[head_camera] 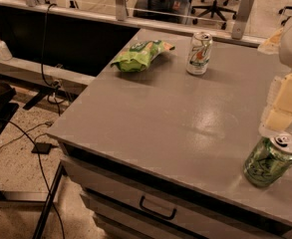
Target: Knock green can over
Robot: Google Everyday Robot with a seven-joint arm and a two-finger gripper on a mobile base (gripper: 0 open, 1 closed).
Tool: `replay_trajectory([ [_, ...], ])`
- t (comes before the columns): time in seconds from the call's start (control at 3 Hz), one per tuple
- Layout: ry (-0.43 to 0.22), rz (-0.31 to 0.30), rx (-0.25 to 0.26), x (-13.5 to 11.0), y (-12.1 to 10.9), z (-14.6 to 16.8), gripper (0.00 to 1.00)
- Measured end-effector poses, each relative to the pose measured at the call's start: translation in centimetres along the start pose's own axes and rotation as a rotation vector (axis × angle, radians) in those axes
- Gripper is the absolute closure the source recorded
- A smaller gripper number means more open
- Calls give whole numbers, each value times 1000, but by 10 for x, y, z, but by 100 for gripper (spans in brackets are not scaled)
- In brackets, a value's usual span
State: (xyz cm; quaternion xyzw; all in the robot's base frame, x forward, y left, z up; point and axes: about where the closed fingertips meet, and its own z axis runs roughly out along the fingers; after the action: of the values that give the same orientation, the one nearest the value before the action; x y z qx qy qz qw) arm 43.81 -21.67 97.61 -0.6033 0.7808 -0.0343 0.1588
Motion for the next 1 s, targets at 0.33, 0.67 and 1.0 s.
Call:
replay_trajectory([
  [0.33,0,0,0,0,0,0,0],
  [0.67,-36,30,-18,12,3,3,0],
  [1.0,-64,50,-51,26,10,6,0],
])
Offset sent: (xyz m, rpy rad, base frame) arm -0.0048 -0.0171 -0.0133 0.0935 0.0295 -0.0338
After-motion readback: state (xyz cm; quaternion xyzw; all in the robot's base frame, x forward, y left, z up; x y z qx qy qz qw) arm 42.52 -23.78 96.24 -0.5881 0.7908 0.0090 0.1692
